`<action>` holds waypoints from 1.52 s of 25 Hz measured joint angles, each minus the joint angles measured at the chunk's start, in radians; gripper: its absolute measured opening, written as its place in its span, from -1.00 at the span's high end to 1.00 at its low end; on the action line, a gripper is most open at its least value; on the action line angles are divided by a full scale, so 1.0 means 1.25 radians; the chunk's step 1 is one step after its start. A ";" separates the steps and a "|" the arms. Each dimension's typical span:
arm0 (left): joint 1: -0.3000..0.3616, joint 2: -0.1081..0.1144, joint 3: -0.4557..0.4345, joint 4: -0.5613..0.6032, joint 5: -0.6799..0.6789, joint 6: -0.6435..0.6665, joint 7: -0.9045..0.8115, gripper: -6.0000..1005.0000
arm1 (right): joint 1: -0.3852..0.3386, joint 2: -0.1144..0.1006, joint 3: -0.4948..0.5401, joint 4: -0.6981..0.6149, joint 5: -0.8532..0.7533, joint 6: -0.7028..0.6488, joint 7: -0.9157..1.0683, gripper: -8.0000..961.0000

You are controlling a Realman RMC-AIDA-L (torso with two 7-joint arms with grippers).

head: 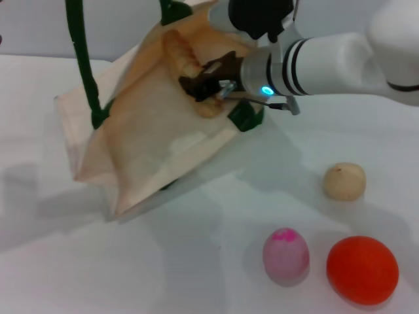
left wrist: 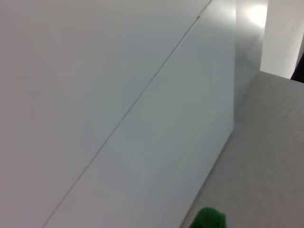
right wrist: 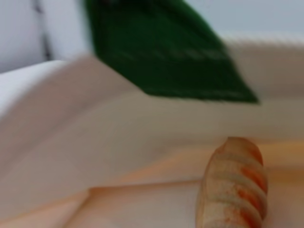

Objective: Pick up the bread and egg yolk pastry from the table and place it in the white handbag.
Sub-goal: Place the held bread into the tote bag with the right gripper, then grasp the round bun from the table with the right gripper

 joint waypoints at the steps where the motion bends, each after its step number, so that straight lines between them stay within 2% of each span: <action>1: 0.001 0.000 0.000 0.000 0.000 0.006 0.000 0.70 | 0.001 0.000 0.007 -0.005 0.000 -0.014 -0.011 0.43; 4: 0.003 0.002 0.000 0.000 0.000 0.022 0.002 0.70 | 0.001 0.000 0.034 -0.022 0.000 -0.056 -0.045 0.50; 9: 0.010 0.007 0.000 0.000 0.004 0.043 0.002 0.70 | 0.001 -0.005 0.082 -0.025 0.000 -0.161 -0.089 0.00; 14: 0.011 0.008 0.000 -0.001 0.006 0.047 0.002 0.70 | -0.004 -0.012 0.133 -0.025 0.000 -0.242 -0.143 -0.23; 20: -0.004 0.009 0.003 -0.007 0.003 0.036 0.002 0.70 | 0.008 0.001 0.136 -0.024 -0.033 -0.234 -0.146 -0.50; 26: -0.033 0.003 0.003 -0.009 0.000 -0.012 -0.004 0.70 | 0.016 0.008 0.130 -0.022 -0.051 -0.206 -0.138 -0.86; 28: -0.030 0.003 0.002 -0.009 0.000 -0.012 -0.003 0.70 | 0.016 0.008 0.130 -0.023 -0.052 -0.211 -0.131 -0.86; 32: -0.006 0.007 -0.007 -0.009 -0.006 0.000 0.001 0.70 | 0.009 -0.001 0.140 -0.025 -0.052 -0.272 -0.123 -0.86; 34: 0.007 0.009 -0.017 -0.007 -0.011 0.005 0.002 0.70 | -0.002 -0.019 0.157 -0.023 -0.053 -0.342 -0.123 -0.86; 35: 0.011 0.009 -0.019 -0.006 -0.012 0.006 0.003 0.70 | -0.002 -0.019 0.157 -0.023 -0.053 -0.342 -0.123 -0.86; 37: 0.015 0.010 -0.023 -0.006 -0.012 0.011 0.008 0.70 | -0.014 -0.036 0.171 -0.021 -0.053 -0.387 -0.122 -0.86; 38: 0.017 0.011 -0.023 -0.007 -0.012 0.018 0.011 0.70 | -0.030 -0.054 0.189 -0.019 -0.053 -0.427 -0.122 -0.86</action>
